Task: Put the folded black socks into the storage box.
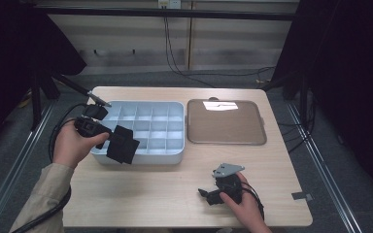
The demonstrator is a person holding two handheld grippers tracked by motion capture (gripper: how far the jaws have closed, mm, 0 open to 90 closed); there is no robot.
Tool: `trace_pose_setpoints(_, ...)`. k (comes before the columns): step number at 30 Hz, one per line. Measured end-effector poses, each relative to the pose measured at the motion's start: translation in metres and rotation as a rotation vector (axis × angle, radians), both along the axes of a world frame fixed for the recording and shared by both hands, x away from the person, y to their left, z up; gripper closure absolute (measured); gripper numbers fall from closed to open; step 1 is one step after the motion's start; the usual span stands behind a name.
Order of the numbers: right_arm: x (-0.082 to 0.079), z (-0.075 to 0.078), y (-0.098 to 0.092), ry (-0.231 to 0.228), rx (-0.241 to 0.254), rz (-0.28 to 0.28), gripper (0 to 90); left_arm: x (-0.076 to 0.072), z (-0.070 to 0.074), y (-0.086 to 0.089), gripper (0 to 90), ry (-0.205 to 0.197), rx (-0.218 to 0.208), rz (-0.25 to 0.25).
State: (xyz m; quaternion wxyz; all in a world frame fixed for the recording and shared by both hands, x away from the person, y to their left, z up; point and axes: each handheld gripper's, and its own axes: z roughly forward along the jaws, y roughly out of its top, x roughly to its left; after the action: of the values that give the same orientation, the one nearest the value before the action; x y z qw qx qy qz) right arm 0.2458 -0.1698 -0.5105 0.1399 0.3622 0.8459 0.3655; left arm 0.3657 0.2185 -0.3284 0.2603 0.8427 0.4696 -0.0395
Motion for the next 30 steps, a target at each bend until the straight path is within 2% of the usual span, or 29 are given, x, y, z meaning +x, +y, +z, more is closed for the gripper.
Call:
trace_pose_setpoints(16, 0.0, 0.0, 0.0, 0.001, 0.001, 0.001, 11.8, 0.013, -0.002, 0.011, 71.9, 0.01, 0.022, 0.033)
trace_pose_setpoints(30, 0.0, 0.0, 0.0, 0.001, 0.001, 0.001, 11.8, 0.025, 0.003, 0.025, 71.9, 0.002, 0.036, 0.067)
